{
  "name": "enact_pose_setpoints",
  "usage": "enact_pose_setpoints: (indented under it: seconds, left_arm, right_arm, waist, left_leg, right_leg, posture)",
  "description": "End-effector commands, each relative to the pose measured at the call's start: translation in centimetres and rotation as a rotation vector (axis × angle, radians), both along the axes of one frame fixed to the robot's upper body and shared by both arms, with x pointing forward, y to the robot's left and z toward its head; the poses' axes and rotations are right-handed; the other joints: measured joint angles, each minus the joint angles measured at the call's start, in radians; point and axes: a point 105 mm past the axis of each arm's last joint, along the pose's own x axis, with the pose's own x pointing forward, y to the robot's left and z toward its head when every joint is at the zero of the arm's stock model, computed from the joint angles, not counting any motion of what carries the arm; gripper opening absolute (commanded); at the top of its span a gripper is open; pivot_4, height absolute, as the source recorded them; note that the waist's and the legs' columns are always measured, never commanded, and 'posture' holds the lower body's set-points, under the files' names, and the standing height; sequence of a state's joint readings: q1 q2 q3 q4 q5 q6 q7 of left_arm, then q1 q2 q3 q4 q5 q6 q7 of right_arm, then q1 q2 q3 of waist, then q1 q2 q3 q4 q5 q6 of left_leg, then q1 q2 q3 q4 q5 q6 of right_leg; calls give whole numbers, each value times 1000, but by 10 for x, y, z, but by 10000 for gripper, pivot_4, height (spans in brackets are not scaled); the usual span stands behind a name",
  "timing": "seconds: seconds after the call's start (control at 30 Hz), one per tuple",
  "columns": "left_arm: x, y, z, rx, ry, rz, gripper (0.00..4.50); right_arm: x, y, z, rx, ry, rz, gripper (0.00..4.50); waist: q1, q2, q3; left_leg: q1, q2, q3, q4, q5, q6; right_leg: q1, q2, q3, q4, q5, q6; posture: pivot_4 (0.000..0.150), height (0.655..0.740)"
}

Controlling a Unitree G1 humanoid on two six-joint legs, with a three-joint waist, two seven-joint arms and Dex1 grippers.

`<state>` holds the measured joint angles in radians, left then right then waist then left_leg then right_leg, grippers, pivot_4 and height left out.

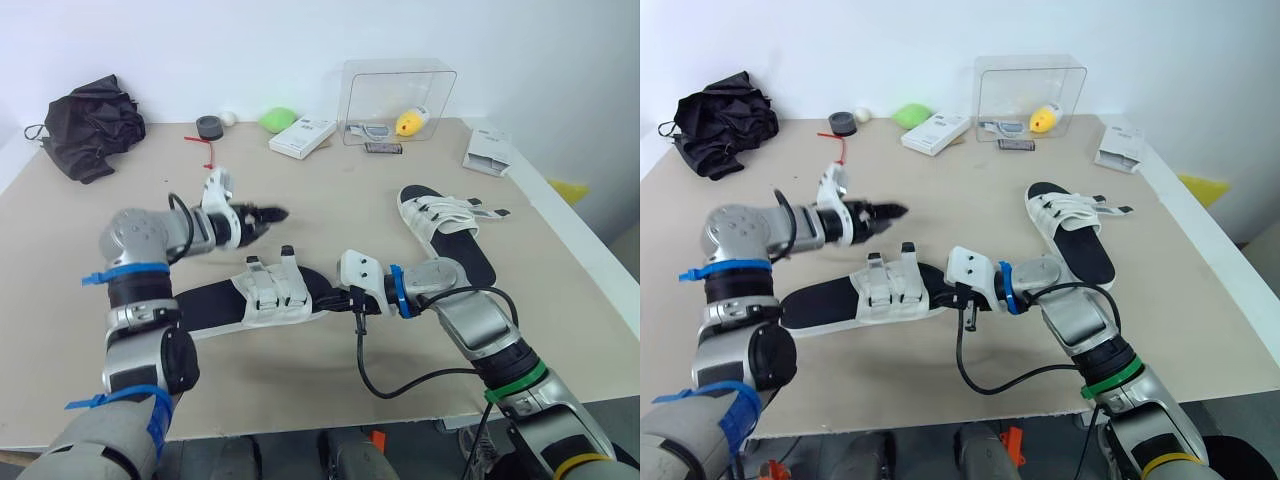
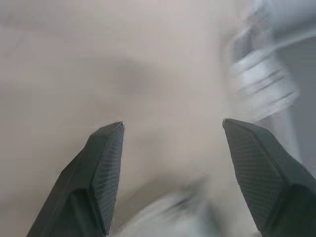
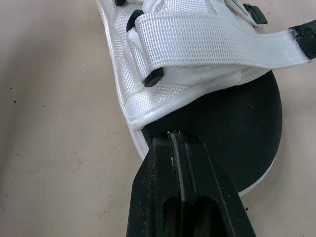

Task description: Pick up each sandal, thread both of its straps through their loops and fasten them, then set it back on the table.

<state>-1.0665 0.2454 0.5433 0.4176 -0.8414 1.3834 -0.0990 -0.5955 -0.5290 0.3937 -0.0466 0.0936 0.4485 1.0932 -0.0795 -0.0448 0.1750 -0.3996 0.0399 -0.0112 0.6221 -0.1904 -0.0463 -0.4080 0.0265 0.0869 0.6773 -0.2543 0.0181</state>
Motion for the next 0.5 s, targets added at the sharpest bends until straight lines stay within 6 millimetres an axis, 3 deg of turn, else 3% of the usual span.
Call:
enact_pose_setpoints:
  seconds: [0.03, 0.13, 0.23, 0.37, 0.5]
  left_arm:
    - [-8, 1, 41, -72, -145, -42, 32752]
    - [-20, 1, 69, -82, -306, -91, 32752]
    - [-46, 3, 75, 50, -530, -190, 32752]
    - [-97, 8, 46, 206, -706, -423, 32752]
    - [-117, 31, 11, 320, -755, -454, 32752]
  right_arm:
    - [5, -13, -17, -65, 49, -55, 0]
    - [9, -15, -9, -33, 49, -75, 0]
    - [11, -20, 5, 17, 54, -87, 0]
    - [8, -31, 30, 136, 93, -92, 0]
    - [6, -49, 50, 242, 111, -135, 0]
  waist:
    - [-1, 0, 0]
    - [-1, 0, 0]
    - [0, 1, 1]
    - [0, 5, 4]
    - [7, 5, 5]
  left_leg:
    - [0, 0, 0, 0, 0, 0]
    - [0, 0, 0, 0, 0, -1]
    - [-2, 0, -2, -1, 2, -7]
    - [-2, -2, 0, -4, 1, -11]
    - [-10, -5, -2, -5, 0, -9]
  right_leg:
    - [0, 0, 0, 0, 0, 0]
    - [0, 0, 0, 0, 0, 0]
    - [-1, 0, -1, 0, 0, 0]
    - [-3, -4, 0, 0, -3, 1]
    - [-9, -7, -2, 0, -7, 1]
  posture:
    - [1500, 7400]
    - [1500, 7400]
    - [1500, 7400]
    - [1500, 7400]
    - [1500, 7400]
